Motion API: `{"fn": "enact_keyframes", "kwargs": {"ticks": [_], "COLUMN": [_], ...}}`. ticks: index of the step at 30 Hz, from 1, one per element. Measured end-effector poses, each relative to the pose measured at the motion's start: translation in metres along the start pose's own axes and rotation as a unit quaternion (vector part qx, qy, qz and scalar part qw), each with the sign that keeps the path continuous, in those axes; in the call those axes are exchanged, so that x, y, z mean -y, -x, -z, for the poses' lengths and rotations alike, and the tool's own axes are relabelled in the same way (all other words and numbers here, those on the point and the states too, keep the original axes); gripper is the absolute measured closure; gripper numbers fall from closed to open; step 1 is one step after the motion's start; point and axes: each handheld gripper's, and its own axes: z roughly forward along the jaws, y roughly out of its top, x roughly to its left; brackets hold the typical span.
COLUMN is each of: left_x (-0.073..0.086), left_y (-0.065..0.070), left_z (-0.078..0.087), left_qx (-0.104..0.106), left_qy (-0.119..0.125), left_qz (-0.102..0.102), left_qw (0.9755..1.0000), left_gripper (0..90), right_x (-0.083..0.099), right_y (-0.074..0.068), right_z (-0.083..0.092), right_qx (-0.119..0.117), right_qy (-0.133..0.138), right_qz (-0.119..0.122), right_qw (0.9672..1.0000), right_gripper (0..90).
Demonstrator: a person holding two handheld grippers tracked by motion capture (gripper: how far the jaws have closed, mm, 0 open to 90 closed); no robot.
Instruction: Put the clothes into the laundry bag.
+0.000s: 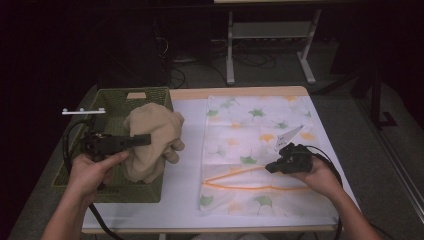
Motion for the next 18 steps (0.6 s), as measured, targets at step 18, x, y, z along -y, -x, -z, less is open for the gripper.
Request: {"fn": "enact_keyframes", "kwargs": {"ticks": [18], "left_x": [-0.003], "left_y": [0.037], "left_z": [-0.065], "left_qx": [0.07], "left_qy": [-0.035], "left_qz": [-0.035], "left_qw": [0.9964], "left_gripper": [75.5], "right_x": [-0.026], "right_y": [0.017], "right_z": [0.024], "right_qx": [0.009], "right_qy": [0.03], "right_qz": [-0.013], "right_qw": [0.9994], "right_gripper": [88.3]}}
